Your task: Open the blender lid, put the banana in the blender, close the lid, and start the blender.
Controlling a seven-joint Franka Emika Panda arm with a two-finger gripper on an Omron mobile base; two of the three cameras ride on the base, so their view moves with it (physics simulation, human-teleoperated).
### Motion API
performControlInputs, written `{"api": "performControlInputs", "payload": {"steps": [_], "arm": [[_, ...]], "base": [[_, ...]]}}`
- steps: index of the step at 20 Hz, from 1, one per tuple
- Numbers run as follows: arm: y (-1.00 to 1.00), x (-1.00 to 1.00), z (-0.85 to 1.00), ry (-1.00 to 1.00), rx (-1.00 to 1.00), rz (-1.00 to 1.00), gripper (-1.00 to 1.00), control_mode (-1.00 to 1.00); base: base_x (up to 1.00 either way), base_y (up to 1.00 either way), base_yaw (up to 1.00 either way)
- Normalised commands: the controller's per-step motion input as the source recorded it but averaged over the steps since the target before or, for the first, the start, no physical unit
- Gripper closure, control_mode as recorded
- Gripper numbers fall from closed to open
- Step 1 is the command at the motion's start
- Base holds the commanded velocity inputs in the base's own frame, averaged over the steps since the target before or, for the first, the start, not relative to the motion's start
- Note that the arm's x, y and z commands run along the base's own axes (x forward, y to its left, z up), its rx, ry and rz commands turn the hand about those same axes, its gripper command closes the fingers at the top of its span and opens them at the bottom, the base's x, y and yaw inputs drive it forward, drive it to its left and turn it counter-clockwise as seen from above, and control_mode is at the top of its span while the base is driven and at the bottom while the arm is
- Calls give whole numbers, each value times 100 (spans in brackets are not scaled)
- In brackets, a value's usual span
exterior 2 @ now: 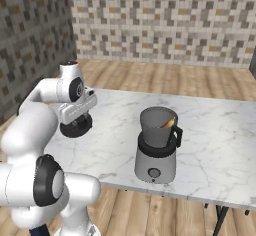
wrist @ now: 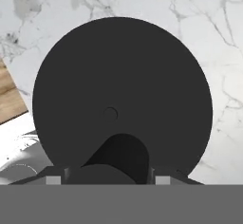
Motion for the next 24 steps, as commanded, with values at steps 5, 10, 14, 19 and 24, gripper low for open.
{"api": "performControlInputs", "payload": {"steps": [5,10,14,19,24], "arm": [[-48,-8,60,-8,0,0,100,-100],[-57,-23,47,-12,0,-2,100,-100],[-59,-30,38,-13,0,-5,100,-100],[-57,-32,36,-13,0,-6,100,-100],[-54,-24,44,-11,0,-6,100,-100]], "base": [[0,0,0],[0,0,0],[0,0,0],[0,0,0],[0,0,0]]}}
